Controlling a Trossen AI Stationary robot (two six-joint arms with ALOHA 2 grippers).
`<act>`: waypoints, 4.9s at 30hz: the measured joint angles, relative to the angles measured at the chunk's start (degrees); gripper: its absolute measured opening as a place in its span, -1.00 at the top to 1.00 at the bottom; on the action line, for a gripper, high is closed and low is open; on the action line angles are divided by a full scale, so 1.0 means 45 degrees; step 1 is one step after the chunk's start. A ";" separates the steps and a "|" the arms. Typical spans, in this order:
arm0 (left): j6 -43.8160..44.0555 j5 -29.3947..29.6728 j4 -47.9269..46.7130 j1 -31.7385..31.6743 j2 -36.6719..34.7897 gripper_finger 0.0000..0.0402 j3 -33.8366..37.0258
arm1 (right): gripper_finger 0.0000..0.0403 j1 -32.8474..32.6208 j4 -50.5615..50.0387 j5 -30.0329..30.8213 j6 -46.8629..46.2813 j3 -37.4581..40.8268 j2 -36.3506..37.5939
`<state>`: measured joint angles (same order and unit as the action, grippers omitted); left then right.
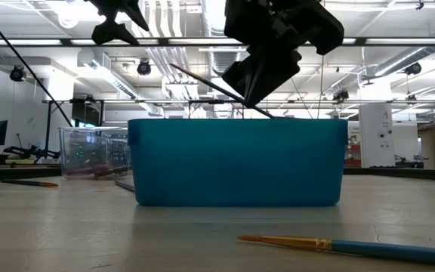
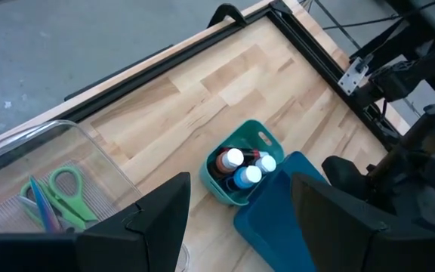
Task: Pick & Place Paint Supplies
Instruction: Put the blue paintbrush into the blue bin
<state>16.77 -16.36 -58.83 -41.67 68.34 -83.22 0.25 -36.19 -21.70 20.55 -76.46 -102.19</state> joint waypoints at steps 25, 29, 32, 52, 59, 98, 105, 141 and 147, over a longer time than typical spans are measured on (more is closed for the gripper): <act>-0.0117 -0.0053 -0.0096 0.0000 0.0000 -0.19 0.0000 | 0.31 0.0005 0.0108 -0.0239 -0.1839 0.0013 0.0015; -0.0665 -0.0497 -0.0496 0.0000 0.0000 -0.19 0.0000 | 0.16 0.0005 0.0090 -0.0247 -0.2322 0.0018 0.0072; -0.1469 -0.1075 -0.1045 0.0104 0.0000 -0.19 0.0000 | 0.11 0.0005 0.0097 -0.0250 -0.2886 0.0018 0.0293; -0.4377 -0.0229 -0.3821 0.6012 0.0082 0.13 0.1116 | 0.10 -0.0127 0.1275 0.1605 -0.7405 0.0022 0.2923; -0.4125 0.0867 -0.3650 0.8811 -0.0079 0.07 0.4271 | 0.10 -0.0921 0.1286 0.2951 -0.8621 0.0032 0.3585; -0.3723 0.4576 0.3604 1.1487 0.4370 0.11 0.9380 | 0.10 -0.3249 0.2494 0.8207 -0.9140 0.0027 0.6460; -0.3850 0.4292 0.3706 1.1279 0.4532 0.57 0.9375 | 0.10 -0.3249 0.2474 0.8196 -0.9025 0.0027 0.6460; -0.2948 0.2998 0.3109 1.0248 0.2934 1.00 0.4804 | 0.10 -0.3254 0.2887 0.8162 -0.8907 0.0027 0.6460; -0.2757 0.2848 0.3216 1.0224 0.2934 1.00 0.4330 | 0.10 -0.3252 0.2891 0.8162 -0.8907 0.0027 0.6460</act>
<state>4.36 -3.54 -44.36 4.34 81.54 -63.73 -14.38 -23.18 15.03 -19.53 -76.34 -73.12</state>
